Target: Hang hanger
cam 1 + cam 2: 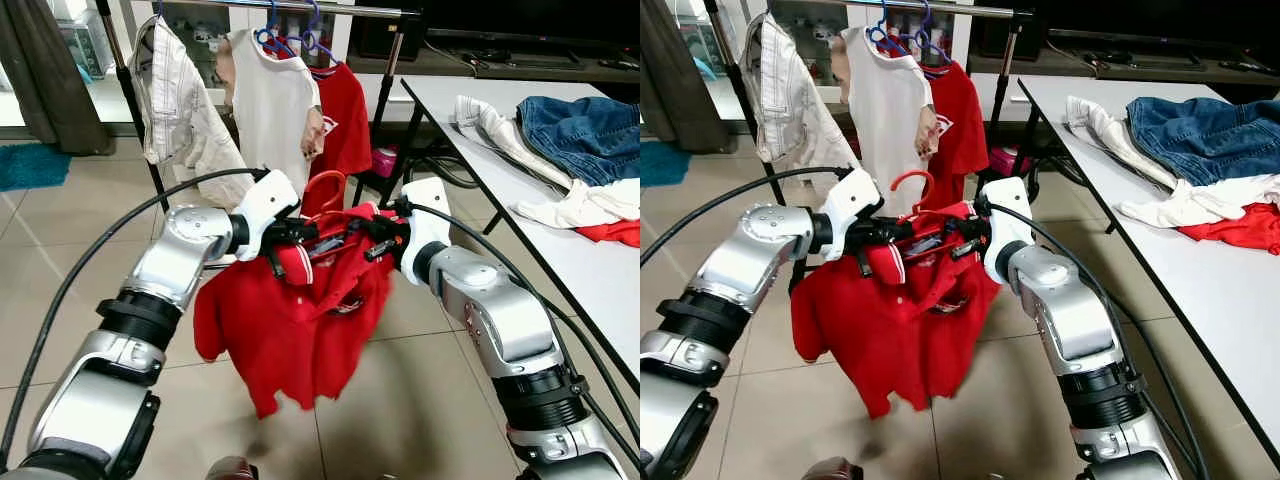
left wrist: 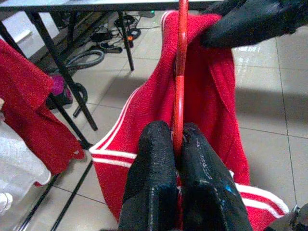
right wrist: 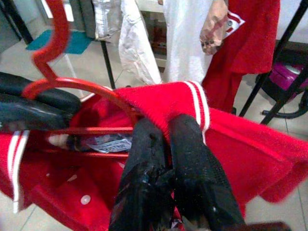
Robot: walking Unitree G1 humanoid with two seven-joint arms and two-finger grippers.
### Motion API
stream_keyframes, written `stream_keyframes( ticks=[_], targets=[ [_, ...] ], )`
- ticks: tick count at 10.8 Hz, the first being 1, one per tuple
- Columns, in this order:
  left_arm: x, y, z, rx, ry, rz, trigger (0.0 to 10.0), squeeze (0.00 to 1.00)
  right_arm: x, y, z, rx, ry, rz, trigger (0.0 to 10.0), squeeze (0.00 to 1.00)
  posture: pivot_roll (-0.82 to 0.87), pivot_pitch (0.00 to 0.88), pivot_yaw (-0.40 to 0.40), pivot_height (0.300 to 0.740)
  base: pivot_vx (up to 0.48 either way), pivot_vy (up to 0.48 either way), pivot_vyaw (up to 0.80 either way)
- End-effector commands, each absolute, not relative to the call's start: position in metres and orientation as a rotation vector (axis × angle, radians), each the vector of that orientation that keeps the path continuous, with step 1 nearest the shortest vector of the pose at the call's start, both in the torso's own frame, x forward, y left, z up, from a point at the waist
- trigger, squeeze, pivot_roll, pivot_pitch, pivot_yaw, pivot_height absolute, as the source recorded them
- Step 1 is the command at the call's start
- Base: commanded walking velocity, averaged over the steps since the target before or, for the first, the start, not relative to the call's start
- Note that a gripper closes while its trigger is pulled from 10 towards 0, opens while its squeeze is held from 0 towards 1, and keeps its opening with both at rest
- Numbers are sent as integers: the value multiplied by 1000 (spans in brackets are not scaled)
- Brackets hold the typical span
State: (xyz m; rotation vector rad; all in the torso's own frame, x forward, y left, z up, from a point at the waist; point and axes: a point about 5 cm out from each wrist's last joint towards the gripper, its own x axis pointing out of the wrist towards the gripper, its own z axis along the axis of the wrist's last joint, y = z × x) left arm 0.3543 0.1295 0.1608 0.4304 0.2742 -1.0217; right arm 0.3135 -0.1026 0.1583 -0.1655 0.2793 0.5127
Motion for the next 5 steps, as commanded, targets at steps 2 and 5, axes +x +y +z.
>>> stream_keyframes(
  ticks=[2, 5],
  targets=[
    [361, 124, 172, 468, 233, -1011, 0, 0, 309, -102, 163, -202, 268, 535, 0, 0, 4, 0, -72, 740, 0, 0, 0],
    [367, 131, 179, 466, 211, -970, 0, 0, 297, -102, 152, -247, 355, 653, 10000, 1000, 5, 0, -71, 740, 0, 0, 0]
  ],
)
